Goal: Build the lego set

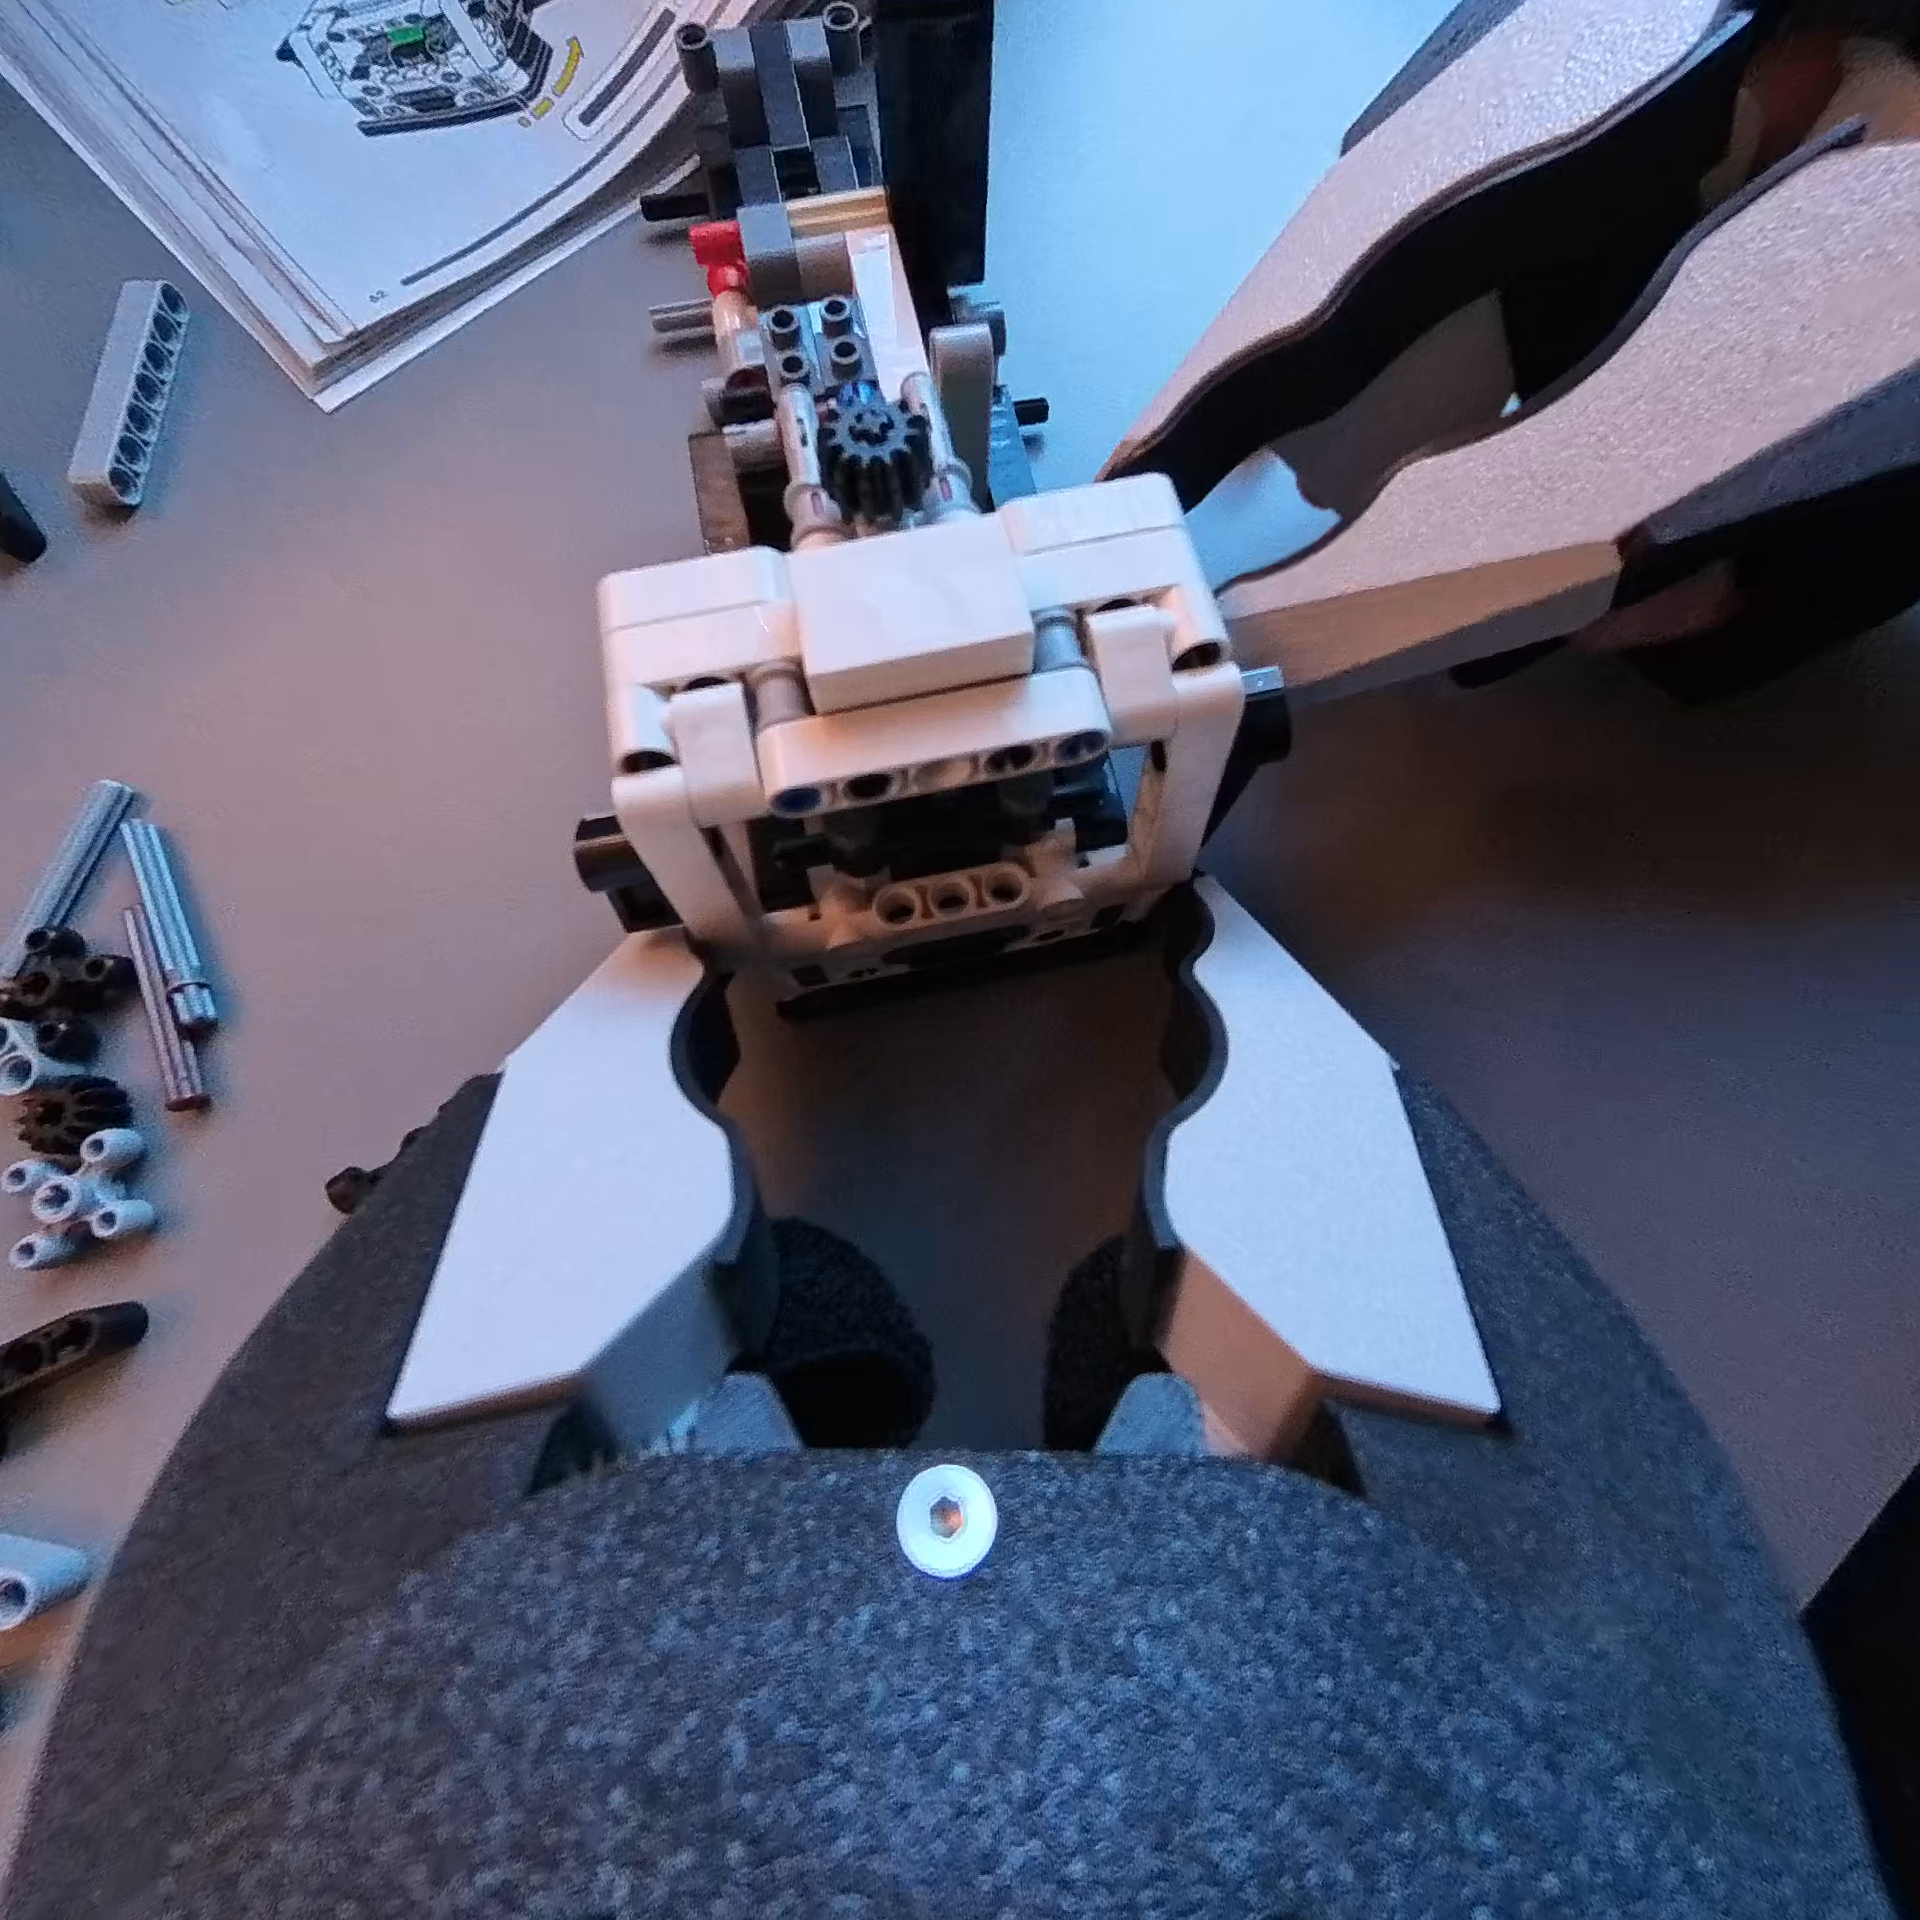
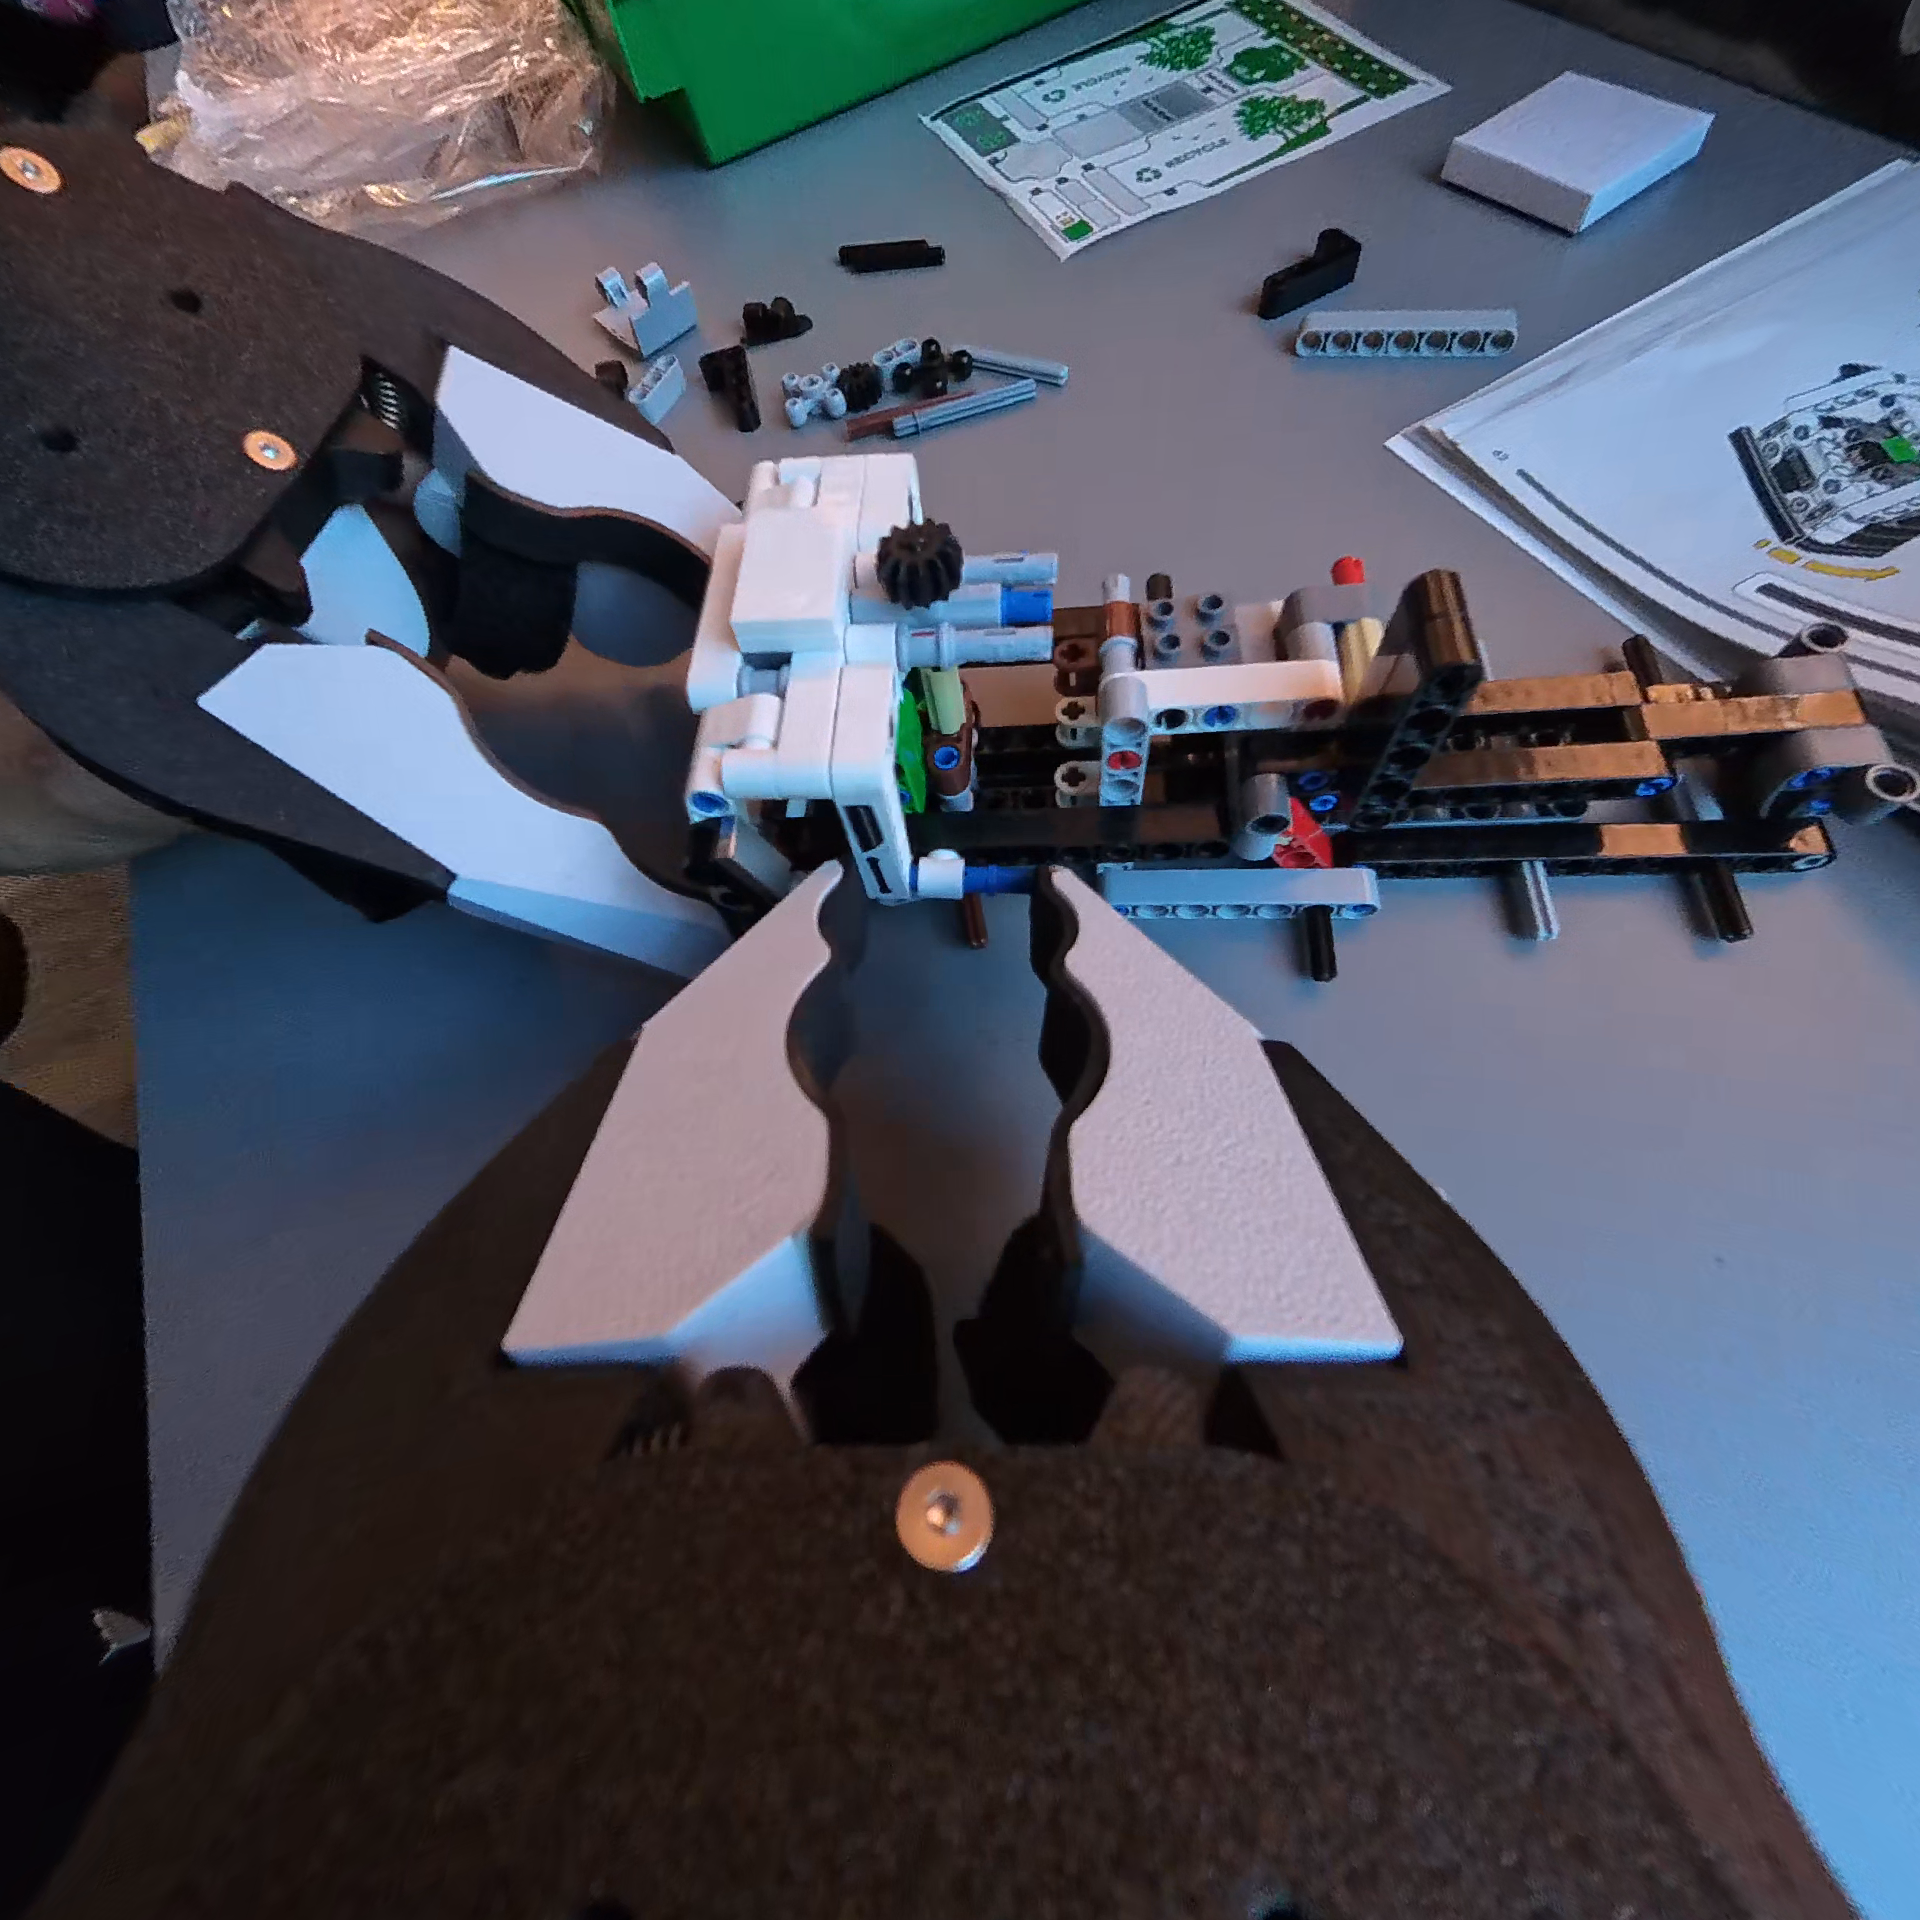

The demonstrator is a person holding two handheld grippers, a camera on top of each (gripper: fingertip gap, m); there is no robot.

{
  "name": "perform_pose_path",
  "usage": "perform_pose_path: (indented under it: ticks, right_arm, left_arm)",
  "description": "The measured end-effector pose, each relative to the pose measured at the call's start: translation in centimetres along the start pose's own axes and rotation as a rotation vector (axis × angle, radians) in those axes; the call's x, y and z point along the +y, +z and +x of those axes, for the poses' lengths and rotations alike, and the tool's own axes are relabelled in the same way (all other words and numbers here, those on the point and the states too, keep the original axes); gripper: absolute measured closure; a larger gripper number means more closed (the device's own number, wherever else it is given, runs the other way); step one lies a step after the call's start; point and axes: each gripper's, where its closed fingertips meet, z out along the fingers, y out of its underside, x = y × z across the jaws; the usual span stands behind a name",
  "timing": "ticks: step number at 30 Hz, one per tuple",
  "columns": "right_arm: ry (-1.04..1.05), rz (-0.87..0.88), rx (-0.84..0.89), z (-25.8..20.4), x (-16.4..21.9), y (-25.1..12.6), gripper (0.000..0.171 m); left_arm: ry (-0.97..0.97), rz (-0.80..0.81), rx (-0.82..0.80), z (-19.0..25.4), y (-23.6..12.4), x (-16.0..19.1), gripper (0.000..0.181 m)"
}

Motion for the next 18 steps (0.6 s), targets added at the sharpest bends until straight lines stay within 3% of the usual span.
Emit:
perform_pose_path:
  ticks: [18]
  right_arm:
    - [0.012,0.005,0.001,-0.05,-0.13,0.14,0.140]
  left_arm:
    - [-0.007,0.000,-0.004,-0.15,-0.02,0.02,0.099]
